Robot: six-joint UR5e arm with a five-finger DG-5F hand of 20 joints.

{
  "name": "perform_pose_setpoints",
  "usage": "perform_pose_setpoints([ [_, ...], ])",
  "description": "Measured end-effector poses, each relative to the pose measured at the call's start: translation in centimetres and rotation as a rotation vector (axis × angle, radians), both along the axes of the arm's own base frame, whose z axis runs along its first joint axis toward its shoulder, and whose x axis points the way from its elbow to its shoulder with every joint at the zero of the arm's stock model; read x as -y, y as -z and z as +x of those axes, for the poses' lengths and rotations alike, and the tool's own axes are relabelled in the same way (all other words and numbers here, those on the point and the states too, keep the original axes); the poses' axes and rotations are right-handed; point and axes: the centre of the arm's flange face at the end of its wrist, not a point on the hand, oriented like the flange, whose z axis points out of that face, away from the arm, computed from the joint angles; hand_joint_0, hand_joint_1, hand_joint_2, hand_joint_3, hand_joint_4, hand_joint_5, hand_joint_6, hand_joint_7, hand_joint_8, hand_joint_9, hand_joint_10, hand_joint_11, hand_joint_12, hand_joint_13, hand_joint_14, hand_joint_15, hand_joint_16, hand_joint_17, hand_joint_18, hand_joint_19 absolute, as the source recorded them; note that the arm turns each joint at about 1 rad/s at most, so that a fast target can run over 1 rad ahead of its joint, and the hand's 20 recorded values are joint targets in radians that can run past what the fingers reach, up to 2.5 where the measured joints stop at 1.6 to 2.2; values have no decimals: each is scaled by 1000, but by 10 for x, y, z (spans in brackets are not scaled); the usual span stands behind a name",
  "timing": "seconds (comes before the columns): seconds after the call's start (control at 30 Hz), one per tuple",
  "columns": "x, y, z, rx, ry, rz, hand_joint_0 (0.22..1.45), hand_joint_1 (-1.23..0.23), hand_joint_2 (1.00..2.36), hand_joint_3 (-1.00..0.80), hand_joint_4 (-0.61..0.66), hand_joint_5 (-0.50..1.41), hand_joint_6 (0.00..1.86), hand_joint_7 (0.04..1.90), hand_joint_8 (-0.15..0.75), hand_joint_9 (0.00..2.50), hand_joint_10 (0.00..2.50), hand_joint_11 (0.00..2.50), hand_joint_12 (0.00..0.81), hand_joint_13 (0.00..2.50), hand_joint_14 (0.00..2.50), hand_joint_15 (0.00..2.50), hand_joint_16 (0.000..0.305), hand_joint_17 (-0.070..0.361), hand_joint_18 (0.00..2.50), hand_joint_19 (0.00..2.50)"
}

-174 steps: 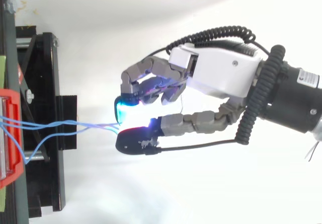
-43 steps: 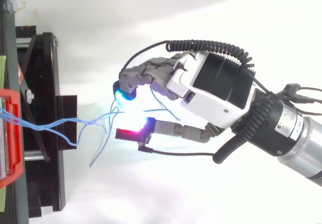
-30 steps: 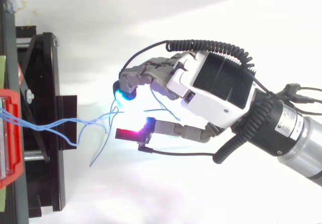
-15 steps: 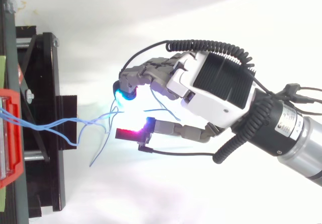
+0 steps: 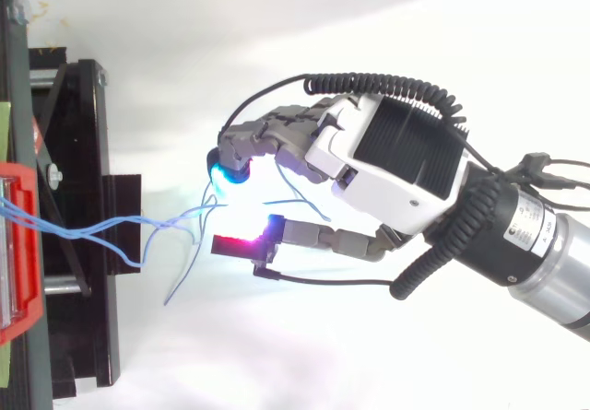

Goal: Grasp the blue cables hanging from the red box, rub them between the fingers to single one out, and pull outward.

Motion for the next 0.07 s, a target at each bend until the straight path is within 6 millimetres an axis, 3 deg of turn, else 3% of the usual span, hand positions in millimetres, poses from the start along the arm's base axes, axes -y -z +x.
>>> perform_pose_setpoints([
  [0.07, 0, 0, 0, 0, 0, 0, 612, -870, 1005, 39, -67, -65, 877, 1232, 259, 780, 7, 246, 375, 770, 16, 438, 52, 118, 793, 436],
])
